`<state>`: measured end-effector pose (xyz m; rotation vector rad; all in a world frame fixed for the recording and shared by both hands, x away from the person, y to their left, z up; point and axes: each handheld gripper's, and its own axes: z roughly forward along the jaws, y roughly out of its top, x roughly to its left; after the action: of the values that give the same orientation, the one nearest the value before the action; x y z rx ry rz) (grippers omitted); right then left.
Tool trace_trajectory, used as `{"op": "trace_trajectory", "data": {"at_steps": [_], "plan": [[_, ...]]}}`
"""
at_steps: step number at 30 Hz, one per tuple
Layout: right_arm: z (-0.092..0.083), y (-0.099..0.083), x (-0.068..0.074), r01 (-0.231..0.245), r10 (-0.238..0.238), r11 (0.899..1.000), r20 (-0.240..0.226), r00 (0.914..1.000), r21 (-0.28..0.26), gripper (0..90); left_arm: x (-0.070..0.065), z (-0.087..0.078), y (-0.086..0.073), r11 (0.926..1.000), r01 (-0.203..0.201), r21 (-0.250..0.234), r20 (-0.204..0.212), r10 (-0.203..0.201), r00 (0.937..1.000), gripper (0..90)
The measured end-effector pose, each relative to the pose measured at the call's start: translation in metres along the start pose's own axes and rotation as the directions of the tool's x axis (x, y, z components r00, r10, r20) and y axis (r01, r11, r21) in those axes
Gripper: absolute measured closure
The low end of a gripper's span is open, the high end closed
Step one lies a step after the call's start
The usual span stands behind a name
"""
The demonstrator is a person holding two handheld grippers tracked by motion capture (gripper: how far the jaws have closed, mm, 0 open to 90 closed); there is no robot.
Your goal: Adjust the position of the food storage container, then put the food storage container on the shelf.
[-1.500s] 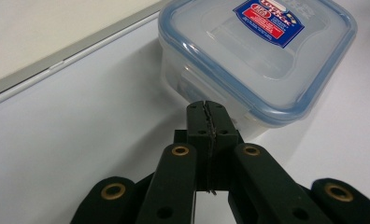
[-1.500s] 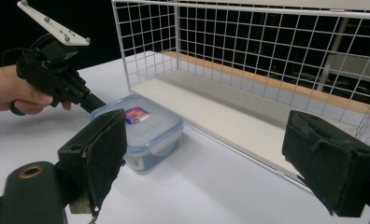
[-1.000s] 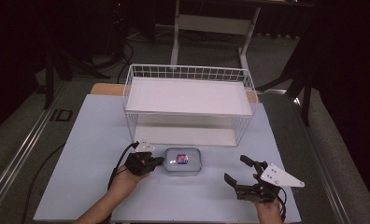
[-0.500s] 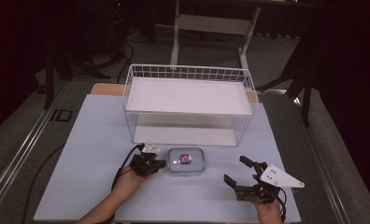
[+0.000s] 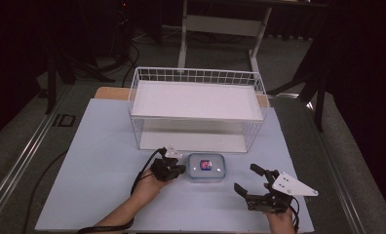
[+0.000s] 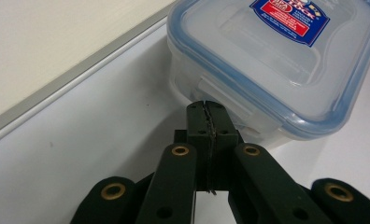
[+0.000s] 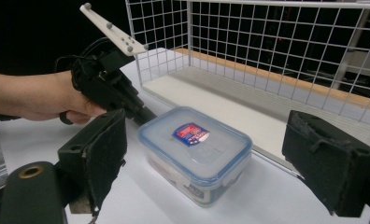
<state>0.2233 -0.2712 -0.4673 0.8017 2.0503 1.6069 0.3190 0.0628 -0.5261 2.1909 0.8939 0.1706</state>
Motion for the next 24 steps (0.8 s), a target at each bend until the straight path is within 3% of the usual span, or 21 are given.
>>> {"op": "trace_trajectory", "data": {"at_steps": [3, 7, 8, 11, 16, 17, 18, 21, 24], "plan": [[0.002, -0.001, 0.0, 0.001, -0.001, 1.0, -0.006, 1.0, 0.005, 14.2, -0.001, 0.0, -0.001, 0.9993, -0.037, -0.01, -0.016, 0.036, 0.9992, 90.0], [0.004, 0.0, 0.001, 0.019, -0.019, 1.0, -0.016, 0.9997, 0.012, 15.3, 0.0, -0.01, -0.006, 0.9994, -0.03, -0.016, 0.011, 0.03, 0.9995, 90.0], [0.005, 0.0, 0.001, 0.021, -0.02, 1.0, -0.015, 0.9997, 0.017, 15.3, 0.0, -0.014, -0.008, 0.9995, -0.021, -0.024, 0.023, 0.021, 0.9995, 85.9], [0.007, 0.0, 0.003, 0.01, -0.01, 0.999, -0.003, 0.9999, 0.041, 15.3, -0.004, -0.027, -0.015, 0.998, -0.047, -0.042, -0.002, 0.047, 0.9989, 75.8], [0.011, 0.001, 0.009, 0.051, -0.052, 0.997, 0.026, 0.9983, 0.051, 15.1, -0.01, -0.049, -0.024, 0.9954, -0.044, -0.085, 0.058, 0.049, 0.9971, 39.7], [0.011, 0.001, 0.009, 0.051, -0.052, 0.997, 0.026, 0.9983, 0.051, 15.1, -0.01, -0.056, -0.029, 0.995, -0.017, -0.098, 0.106, 0.028, 0.9939, 39.7], [0.011, 0.001, 0.01, 0.045, -0.046, 0.998, 0.024, 0.9987, 0.048, 14.3, -0.01, -0.06, -0.031, 0.9944, -0.003, -0.106, 0.122, 0.016, 0.9923, 20.5], [0.01, 0.004, 0.011, 0.074, -0.076, 0.996, 0.055, 0.9955, 0.05, 13.5, -0.009, -0.071, -0.033, 0.9893, 0.029, -0.143, 0.161, -0.006, 0.987, 11.4], [0.01, 0.005, 0.011, 0.073, -0.077, 0.996, 0.062, 0.9951, 0.056, 13.5, -0.01, -0.074, -0.033, 0.9877, 0.033, -0.153, 0.155, -0.009, 0.9879, 3.7]]}}
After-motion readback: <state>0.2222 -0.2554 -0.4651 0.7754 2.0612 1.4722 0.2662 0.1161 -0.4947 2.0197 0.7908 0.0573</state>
